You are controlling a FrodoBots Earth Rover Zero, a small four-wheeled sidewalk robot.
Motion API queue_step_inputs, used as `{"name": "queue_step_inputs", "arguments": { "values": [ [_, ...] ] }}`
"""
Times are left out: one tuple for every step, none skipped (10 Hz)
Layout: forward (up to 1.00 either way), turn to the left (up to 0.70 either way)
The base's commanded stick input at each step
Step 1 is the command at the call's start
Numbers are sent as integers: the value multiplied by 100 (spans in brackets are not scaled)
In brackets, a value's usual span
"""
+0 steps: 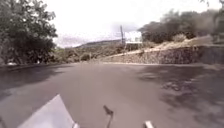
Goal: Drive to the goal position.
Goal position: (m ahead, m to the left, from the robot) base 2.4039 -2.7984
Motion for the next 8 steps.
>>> {"name": "queue_step_inputs", "arguments": {
  "values": [
    [50, -50],
    [50, -50],
    [50, -50],
    [50, -50],
    [50, -50],
    [50, -50],
    [50, -50],
    [50, -50]
  ]
}}
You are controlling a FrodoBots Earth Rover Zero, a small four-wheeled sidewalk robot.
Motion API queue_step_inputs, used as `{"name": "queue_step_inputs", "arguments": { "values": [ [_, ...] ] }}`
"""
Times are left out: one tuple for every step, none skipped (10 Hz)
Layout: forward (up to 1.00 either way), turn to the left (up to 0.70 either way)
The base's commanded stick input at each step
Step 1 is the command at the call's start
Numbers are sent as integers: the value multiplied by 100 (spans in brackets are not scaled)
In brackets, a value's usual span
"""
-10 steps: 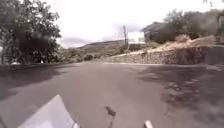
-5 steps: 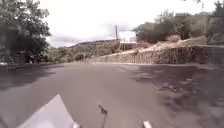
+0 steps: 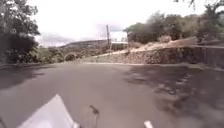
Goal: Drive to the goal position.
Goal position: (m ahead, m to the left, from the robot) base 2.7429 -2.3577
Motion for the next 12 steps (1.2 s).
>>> {"name": "queue_step_inputs", "arguments": {
  "values": [
    [50, -50],
    [50, -50],
    [50, -50],
    [50, -50],
    [50, -50],
    [50, -50],
    [50, -50],
    [50, -50],
    [50, -50],
    [50, -50],
    [50, -50],
    [50, -50]
  ]
}}
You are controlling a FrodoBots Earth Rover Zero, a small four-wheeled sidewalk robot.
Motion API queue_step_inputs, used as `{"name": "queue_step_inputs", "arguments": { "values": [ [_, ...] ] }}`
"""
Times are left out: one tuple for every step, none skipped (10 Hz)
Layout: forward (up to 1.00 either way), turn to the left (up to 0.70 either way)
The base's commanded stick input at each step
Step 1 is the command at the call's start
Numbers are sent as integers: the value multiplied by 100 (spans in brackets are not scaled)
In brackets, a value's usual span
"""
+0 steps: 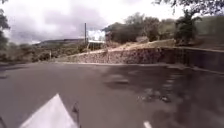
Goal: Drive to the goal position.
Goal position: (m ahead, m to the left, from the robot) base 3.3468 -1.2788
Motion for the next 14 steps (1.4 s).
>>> {"name": "queue_step_inputs", "arguments": {
  "values": [
    [50, -50],
    [50, -50],
    [50, -50],
    [50, -50],
    [50, -36],
    [50, -18],
    [50, 0],
    [50, 0],
    [50, 0],
    [50, 0],
    [50, 0],
    [50, 0],
    [50, 0],
    [50, 0]
  ]
}}
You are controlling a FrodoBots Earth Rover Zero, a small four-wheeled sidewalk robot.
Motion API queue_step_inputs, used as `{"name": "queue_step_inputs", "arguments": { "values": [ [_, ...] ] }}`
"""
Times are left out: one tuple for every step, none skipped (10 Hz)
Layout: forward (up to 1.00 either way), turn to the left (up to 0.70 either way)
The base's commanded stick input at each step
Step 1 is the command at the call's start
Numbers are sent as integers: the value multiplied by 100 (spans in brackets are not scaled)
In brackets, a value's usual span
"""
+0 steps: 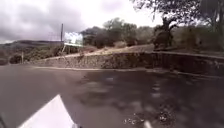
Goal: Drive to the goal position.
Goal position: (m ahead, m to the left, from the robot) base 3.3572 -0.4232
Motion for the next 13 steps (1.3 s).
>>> {"name": "queue_step_inputs", "arguments": {
  "values": [
    [50, 0],
    [50, 0],
    [50, 0],
    [50, 0],
    [50, 0],
    [50, 0],
    [50, 0],
    [50, 0],
    [50, 1],
    [50, 20],
    [50, 38],
    [50, 50],
    [50, 50]
  ]
}}
